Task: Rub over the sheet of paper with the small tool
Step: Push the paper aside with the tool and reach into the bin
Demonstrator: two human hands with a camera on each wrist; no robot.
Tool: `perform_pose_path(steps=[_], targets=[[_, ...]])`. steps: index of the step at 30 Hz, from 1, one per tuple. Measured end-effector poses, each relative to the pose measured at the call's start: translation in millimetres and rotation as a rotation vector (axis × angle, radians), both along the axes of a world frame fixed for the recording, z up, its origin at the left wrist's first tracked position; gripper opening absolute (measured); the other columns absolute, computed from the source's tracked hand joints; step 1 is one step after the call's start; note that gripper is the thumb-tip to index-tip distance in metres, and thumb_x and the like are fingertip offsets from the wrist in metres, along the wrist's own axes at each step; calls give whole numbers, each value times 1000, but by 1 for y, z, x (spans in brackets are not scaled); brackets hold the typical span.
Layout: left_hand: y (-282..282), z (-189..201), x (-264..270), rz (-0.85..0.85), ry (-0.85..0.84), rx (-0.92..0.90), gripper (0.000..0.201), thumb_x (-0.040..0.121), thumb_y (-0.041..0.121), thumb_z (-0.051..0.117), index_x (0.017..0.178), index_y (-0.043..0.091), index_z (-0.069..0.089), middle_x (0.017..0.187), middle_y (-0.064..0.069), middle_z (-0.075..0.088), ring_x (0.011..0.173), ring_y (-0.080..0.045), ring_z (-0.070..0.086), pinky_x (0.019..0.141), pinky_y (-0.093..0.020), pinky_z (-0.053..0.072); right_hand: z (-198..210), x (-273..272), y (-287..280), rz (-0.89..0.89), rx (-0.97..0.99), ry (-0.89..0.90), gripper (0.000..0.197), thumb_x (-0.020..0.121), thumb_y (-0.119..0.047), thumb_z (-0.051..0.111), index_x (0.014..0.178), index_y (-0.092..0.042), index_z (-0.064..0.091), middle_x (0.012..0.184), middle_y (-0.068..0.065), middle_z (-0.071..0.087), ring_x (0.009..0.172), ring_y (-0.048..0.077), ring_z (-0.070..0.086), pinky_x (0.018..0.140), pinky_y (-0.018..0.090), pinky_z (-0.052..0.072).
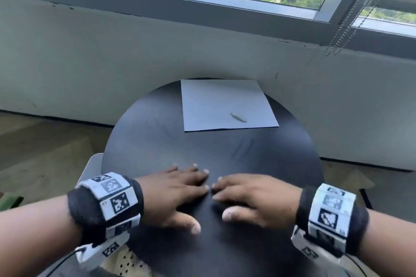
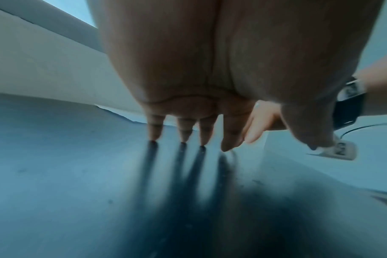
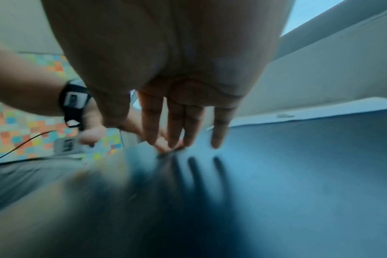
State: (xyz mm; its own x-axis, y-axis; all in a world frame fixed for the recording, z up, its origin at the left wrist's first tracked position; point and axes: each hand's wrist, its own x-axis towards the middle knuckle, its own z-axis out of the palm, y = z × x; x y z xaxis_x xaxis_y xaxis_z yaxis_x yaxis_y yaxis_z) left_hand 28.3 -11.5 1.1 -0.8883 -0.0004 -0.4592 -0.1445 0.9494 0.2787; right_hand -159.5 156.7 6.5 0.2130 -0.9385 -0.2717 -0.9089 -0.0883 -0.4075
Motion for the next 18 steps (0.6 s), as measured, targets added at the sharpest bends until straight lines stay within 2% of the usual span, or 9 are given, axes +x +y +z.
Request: perform_pose_path(steps=[1, 3, 6, 9, 12, 13, 15, 17, 18], targets=[[1, 2, 1, -9, 44, 64, 91, 78, 80, 35, 154, 30, 23, 164, 8, 7, 150, -10, 1, 116, -22, -3, -3, -13, -7, -37, -74, -32, 55, 94, -62, 38, 134, -28, 53, 145, -6, 46, 136, 14, 39, 112, 36, 34], [-10, -2, -1, 130, 115, 68, 103, 68, 91, 17, 153, 34, 25, 163, 12, 11, 149, -6, 6, 117, -18, 2, -12, -50, -27, -320, -99, 88, 64, 91, -64, 36, 139, -25, 48, 148, -2, 43, 138, 18, 37, 113, 39, 32], [-27, -16, -4, 369, 69, -128, 134, 43, 101, -4, 156, 29, 5, 164, 4, -10, 151, -16, -10, 123, -40, 5, -30, -55, -38, -558, 106, 359, 77, 85, -73, 28, 142, -22, 33, 153, 4, 22, 143, 30, 22, 112, 51, 29], [-14, -19, 2, 307, -43, -132, 133, 46, 99, 5, 156, 26, -3, 163, 0, -18, 150, -17, -16, 122, -45, 1, -25, 8, -15, -224, 89, 371, 83, 88, -74, 27, 152, -21, 18, 162, 5, 4, 149, 27, 4, 117, 50, 18], [11, -7, 14, 70, 8, -36, 115, 58, 93, 14, 155, 30, 17, 165, 7, 3, 150, -10, -2, 121, -41, 0, -5, 27, -6, 75, 14, 44, 64, 93, -66, 26, 138, -27, 48, 149, 1, 41, 142, 19, 31, 114, 40, 30], [14, -1, 14, 50, 56, 13, 105, 63, 88, 16, 151, 33, 31, 161, 12, 20, 148, -7, 12, 120, -39, 3, -5, 15, -13, 15, -44, -21, 60, 92, -65, 28, 131, -29, 55, 138, 0, 53, 134, 18, 42, 109, 38, 36], [7, 5, 10, 152, 179, 66, 90, 70, 82, 16, 136, 34, 53, 144, 16, 48, 135, -5, 39, 117, -34, 12, -11, -21, -36, -313, -106, 54, 59, 92, -64, 33, 135, -30, 51, 139, -1, 54, 132, 20, 45, 109, 40, 36], [-10, 2, 1, 315, 261, 19, 81, 79, 79, 24, 138, 31, 51, 146, 9, 48, 136, -12, 41, 113, -30, 19, -19, -34, -52, -550, 9, 255, 61, 94, -61, 37, 143, -26, 39, 152, 2, 37, 140, 24, 32, 113, 46, 29], [-18, 0, -3, 374, 243, -32, 75, 86, 74, 33, 146, 29, 41, 155, 4, 37, 142, -16, 33, 115, -30, 18, -25, -26, -53, -524, 58, 351, 63, 94, -62, 37, 144, -24, 36, 155, 4, 30, 141, 26, 26, 113, 48, 27]])
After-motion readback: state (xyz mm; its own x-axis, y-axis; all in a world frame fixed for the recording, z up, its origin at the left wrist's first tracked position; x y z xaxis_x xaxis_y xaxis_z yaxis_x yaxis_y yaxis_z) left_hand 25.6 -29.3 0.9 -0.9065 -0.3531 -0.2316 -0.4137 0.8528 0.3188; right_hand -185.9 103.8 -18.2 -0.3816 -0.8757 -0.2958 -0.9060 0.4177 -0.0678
